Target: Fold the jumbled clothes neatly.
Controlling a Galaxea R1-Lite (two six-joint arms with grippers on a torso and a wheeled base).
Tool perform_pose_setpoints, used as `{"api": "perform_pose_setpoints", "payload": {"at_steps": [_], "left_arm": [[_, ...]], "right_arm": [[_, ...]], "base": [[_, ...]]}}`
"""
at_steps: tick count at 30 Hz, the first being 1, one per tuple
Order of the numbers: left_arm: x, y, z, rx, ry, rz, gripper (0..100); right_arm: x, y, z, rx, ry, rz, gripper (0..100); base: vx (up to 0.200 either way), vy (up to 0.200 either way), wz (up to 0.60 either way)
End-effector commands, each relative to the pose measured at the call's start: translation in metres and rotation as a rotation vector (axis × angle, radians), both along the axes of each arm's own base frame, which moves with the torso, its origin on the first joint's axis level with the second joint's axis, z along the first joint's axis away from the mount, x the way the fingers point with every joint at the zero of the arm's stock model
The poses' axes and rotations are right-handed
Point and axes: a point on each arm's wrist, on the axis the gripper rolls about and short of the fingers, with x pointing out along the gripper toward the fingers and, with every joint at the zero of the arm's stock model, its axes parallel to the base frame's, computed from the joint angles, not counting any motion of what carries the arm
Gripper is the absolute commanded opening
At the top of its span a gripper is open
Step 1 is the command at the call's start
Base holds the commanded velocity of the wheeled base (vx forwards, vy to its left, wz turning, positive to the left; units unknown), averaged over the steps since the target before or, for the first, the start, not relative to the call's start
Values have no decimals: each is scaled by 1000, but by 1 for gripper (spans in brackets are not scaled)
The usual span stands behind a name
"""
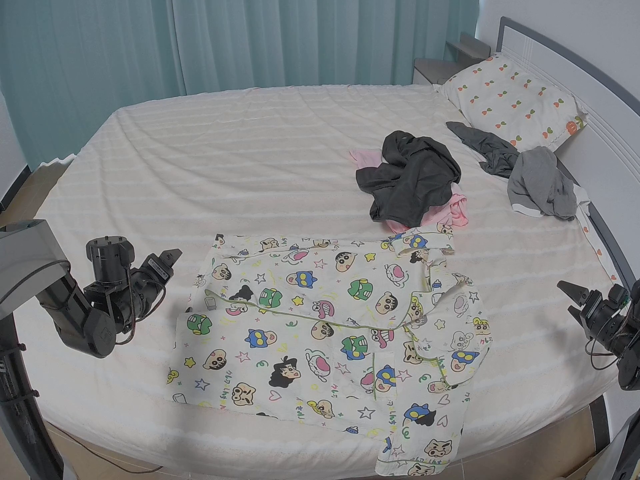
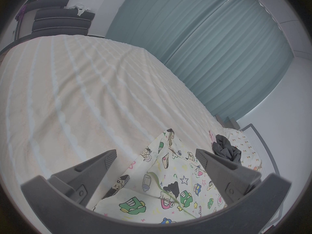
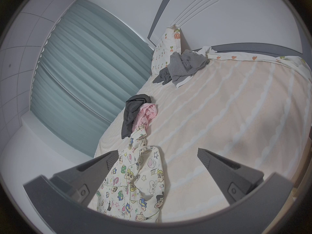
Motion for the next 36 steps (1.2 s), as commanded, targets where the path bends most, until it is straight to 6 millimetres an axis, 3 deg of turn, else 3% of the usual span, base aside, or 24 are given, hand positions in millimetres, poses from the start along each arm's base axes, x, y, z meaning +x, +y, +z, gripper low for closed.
{"api": "perform_pose_setpoints", "payload": {"at_steps": [1, 10, 18, 27, 33, 36], "left_arm": [[4, -1, 8, -2, -32, -2, 100], [16, -4, 16, -4, -75, -21, 100], [32, -8, 7, 59, -4, -104, 100], [83, -37, 0, 39, 108, -192, 100], [96, -59, -12, 4, 142, -217, 100], [99, -72, -29, 5, 182, -240, 100]], "right_arm": [[2, 5, 2, -8, -15, 21, 100], [4, 12, 1, -11, -12, 48, 100], [7, 21, 1, -13, -11, 81, 100], [-1, 33, 2, -11, 4, 117, 100], [-7, 33, 0, -3, 25, 107, 100], [-8, 32, 1, -5, 20, 103, 100]], "base": [[200, 0, 0], [200, 0, 0], [0, 0, 0], [0, 0, 0], [0, 0, 0], [0, 0, 0]]}}
